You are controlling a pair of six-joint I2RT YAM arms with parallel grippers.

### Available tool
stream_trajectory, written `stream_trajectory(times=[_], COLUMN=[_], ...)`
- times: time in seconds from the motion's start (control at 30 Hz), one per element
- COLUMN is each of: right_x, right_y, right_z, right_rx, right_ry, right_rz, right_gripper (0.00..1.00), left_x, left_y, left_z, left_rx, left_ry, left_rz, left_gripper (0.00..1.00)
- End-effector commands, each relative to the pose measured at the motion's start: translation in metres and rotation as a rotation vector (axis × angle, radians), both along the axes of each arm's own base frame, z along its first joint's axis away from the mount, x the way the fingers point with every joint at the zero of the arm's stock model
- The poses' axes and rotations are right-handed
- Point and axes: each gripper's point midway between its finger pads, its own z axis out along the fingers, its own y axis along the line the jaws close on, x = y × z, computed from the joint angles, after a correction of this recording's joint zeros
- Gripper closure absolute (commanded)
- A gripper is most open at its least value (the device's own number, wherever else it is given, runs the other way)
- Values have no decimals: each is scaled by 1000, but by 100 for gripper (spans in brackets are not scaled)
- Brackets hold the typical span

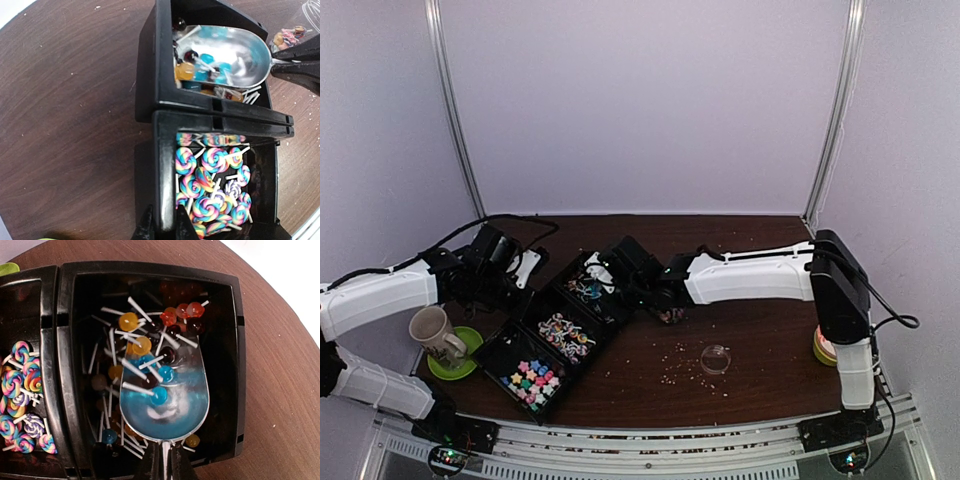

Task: Pack the candies
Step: Scoop the fake candies from the storage box.

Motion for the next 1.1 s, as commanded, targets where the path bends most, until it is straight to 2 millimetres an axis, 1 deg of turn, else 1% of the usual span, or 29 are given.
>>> stream_trajectory(times=[0.0,0.13,0.27,0.33,0.47,0.77,0.97,1.07], right_x=[-12,-13,-15,-16,-17,-21,-21,-19], right_y=[11,8,0,-5,-13,-27,-37,-43], right_z=[-21,-17,-4,2,14,31,55,62], right_rx=[22,57,91,102,129,215,276,289], right_ry=[27,15,-16,-38,-73,-135,-195,-216], right_rz=[86,78,68,67,63,51,36,23], right_gripper=[100,100,100,100,100,100,100,100], left_x=[3,7,19,22,25,28,28,28], left_y=[-65,-60,-46,-42,-41,-36,-36,-36], left_z=[82,78,69,64,61,58,55,55], left_rx=[-315,-296,-240,-231,-235,-228,-226,-228], left_ry=[-198,-197,-188,-170,-151,-142,-131,-130], left_rz=[-221,-190,-109,-89,-81,-57,-57,-57], left_gripper=[100,100,100,100,100,100,100,100])
